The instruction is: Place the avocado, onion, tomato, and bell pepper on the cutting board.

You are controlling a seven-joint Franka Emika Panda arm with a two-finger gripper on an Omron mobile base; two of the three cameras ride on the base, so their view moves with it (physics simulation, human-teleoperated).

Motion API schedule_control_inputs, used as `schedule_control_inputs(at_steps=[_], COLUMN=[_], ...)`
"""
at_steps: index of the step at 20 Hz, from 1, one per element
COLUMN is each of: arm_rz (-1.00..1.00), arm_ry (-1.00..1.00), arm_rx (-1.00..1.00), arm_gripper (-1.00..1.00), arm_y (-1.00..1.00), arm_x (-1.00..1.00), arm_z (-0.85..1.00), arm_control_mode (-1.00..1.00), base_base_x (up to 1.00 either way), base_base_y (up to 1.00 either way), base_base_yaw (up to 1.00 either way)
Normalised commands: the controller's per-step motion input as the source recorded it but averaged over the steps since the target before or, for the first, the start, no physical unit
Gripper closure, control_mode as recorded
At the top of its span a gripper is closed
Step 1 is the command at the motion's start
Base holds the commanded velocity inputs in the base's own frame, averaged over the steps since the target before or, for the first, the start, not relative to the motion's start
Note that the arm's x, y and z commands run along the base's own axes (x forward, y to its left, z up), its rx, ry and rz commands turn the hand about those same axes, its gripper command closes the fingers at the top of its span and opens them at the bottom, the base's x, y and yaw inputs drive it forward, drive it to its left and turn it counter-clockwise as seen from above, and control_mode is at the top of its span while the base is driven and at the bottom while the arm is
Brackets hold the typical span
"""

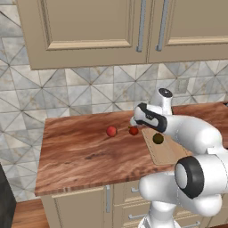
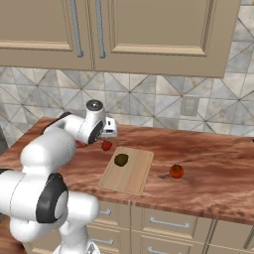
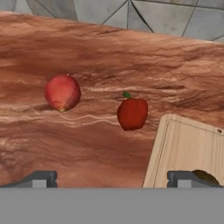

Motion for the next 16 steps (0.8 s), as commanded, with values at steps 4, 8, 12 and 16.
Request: schedule_control_inputs(at_steps=[4, 8, 12, 16], arm_rz=[0.00, 0.00, 0.00, 0.00], arm_ry=[0.00, 0.01, 0.03, 0.04], arm_rx=[-0.17, -0.11, -0.02, -0.01], arm_gripper=[-1.00, -1.00, -1.00, -1.00], arm_y=[0.09, 0.11, 0.05, 0.00], arm_x=[0.29, 0.43, 0.32, 0.28], arm_z=[0.00, 0.00, 0.00, -0.13], arm_control_mode=[-1.00, -1.00, -1.00, -1.00], base_base_x=[0.00, 0.00, 0.00, 0.00], base_base_y=[0.00, 0.00, 0.00, 0.00], base_base_yaw=[0.00, 0.00, 0.00, 0.00])
